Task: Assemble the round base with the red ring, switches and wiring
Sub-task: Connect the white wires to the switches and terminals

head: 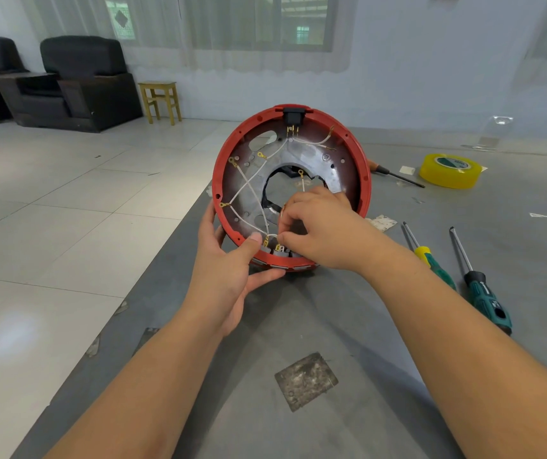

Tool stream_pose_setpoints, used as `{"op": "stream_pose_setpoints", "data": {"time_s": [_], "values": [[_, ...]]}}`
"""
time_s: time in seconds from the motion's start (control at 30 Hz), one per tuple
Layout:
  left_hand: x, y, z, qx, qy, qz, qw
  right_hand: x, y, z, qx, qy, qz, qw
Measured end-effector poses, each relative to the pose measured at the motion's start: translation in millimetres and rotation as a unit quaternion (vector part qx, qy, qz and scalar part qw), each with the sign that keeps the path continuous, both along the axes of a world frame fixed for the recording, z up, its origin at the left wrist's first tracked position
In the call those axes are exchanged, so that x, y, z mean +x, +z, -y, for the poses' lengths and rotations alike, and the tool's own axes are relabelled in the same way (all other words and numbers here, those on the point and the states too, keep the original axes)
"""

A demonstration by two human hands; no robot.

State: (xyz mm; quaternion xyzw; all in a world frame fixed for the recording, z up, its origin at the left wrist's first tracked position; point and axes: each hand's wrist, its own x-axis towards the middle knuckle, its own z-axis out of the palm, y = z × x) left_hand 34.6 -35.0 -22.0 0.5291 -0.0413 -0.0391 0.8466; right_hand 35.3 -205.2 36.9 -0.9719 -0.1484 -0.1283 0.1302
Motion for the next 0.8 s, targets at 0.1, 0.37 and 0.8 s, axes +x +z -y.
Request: {"op": "stream_pose_setpoints", "data": {"time_s": [0.1,0.37,0.8], "values": [[-0.8,-1.8,1.2,0.018,0.010,0.009,1.000,-0.4,1.2,-0.4,-0.011,0.001,-0.003,1.000],[-2.7,1.0,0.8,0.032,0.016,0.016,0.999,-0.1,-0.2,-0.4,-0.009,0.005,-0.005,1.000],[-5.0,4.5,3.7,0.066,0.021,0.031,0.997,2.5,-1.4,1.1,-0.007,-0.003,-0.018,1.000]]}}
